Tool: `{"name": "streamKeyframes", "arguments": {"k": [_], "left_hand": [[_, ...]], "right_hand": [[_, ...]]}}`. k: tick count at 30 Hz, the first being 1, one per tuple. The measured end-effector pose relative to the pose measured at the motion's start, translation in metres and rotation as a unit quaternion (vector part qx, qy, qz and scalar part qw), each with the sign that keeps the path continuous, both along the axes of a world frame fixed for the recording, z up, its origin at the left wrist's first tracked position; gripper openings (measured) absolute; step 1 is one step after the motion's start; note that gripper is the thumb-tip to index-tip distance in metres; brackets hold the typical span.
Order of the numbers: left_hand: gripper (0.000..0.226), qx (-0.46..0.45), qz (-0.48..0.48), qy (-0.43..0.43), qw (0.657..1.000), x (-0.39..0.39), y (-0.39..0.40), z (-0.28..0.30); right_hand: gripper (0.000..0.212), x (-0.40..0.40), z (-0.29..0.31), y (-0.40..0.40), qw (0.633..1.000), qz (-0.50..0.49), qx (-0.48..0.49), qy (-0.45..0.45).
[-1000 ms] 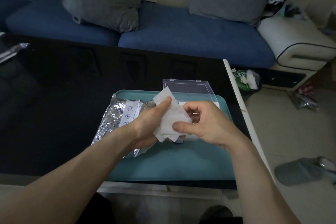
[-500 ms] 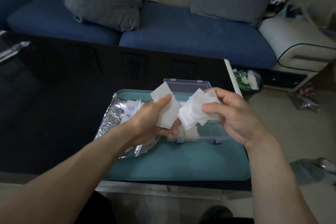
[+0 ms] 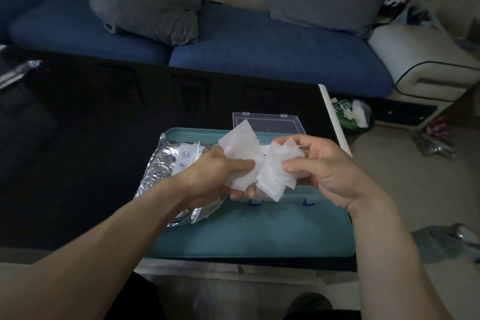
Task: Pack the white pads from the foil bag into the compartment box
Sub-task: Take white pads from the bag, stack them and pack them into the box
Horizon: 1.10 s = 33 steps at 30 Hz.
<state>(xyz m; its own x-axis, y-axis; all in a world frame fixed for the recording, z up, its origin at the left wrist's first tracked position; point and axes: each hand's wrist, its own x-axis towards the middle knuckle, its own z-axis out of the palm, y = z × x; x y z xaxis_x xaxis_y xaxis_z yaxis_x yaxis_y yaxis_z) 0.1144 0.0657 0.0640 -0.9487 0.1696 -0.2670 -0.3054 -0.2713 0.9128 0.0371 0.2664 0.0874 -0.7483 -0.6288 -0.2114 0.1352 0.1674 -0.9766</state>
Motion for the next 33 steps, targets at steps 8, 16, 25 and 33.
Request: {"name": "streamKeyframes", "arguments": {"k": [8,16,25,33], "left_hand": [[0.015,-0.009,-0.028,-0.009,1.000,-0.002,0.001,-0.003],[0.015,-0.110,-0.177,0.002,0.978,0.003,-0.013,-0.004],[0.024,-0.112,-0.145,0.014,0.983,0.005,-0.014,-0.002],[0.051,0.037,-0.155,-0.045,0.986,0.001,-0.009,-0.001]], "right_hand": [[0.029,0.016,-0.005,-0.030,0.989,-0.125,0.003,-0.083],[0.033,0.015,0.001,-0.021,0.993,-0.062,0.083,0.059],[0.024,0.004,0.016,0.001,0.994,-0.104,0.010,0.021],[0.023,0.018,0.007,-0.022,0.974,-0.030,0.202,0.099]]}}
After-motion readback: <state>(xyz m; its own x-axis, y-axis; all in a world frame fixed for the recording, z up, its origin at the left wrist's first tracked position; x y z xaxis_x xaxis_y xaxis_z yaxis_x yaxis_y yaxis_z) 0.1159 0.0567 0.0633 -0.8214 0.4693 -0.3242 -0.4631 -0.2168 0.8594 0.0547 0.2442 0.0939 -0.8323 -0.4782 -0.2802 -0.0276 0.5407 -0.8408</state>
